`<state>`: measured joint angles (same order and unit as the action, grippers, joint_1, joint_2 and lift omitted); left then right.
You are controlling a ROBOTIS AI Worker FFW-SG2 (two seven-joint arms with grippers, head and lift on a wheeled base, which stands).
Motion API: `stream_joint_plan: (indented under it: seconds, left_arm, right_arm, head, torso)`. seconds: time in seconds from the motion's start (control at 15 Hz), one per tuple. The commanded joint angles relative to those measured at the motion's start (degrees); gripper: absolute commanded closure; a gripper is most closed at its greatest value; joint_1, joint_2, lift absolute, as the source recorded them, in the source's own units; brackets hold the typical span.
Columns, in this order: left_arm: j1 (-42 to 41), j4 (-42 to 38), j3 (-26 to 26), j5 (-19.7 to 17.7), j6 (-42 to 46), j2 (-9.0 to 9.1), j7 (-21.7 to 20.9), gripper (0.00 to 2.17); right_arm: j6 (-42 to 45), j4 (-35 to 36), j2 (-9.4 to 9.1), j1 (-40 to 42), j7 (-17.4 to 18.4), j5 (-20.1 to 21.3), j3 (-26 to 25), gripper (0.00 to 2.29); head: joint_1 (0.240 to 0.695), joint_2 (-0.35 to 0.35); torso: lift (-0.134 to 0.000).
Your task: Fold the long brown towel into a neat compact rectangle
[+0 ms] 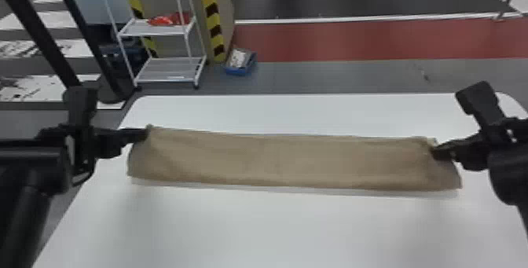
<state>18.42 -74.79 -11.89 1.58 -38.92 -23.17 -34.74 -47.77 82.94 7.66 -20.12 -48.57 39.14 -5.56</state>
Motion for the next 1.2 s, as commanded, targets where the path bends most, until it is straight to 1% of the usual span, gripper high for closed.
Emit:
stream_joint_plan:
  seconds: [0.0, 0.53, 1.0, 1.13]
  left_arm:
    - [0.31, 0.62, 0.02, 0.09, 0.11, -0.21, 0.29, 1.09]
    - [1.01, 2.99, 0.55, 0.44, 3.27, -0.03, 0.99, 1.09]
    - [0.83, 3.52, 0.55, 0.44, 4.50, -0.21, 0.64, 1.09]
    - [0.57, 3.60, 0.55, 0.44, 4.68, -0.12, 0.64, 1.09]
  right_arm:
    - [0.00, 0.38, 0.16, 0.17, -0.03, -0.38, -0.33, 1.03]
    - [0.00, 0.91, 0.25, 0.70, -0.03, -0.73, -1.29, 1.03]
    - [0.88, 4.77, 0.25, 2.02, 0.06, -2.22, -2.09, 1.03]
    - [1.58, 4.95, 0.25, 2.28, 0.32, -2.22, -2.17, 1.03]
  head:
    - [0.695, 0.104]
    - [0.695, 0.104]
    - [0.695, 0.100]
    - [0.695, 0.102]
  torso:
    - [-0.124]
    - [-0.124]
    - [-0.124]
    - [-0.124]
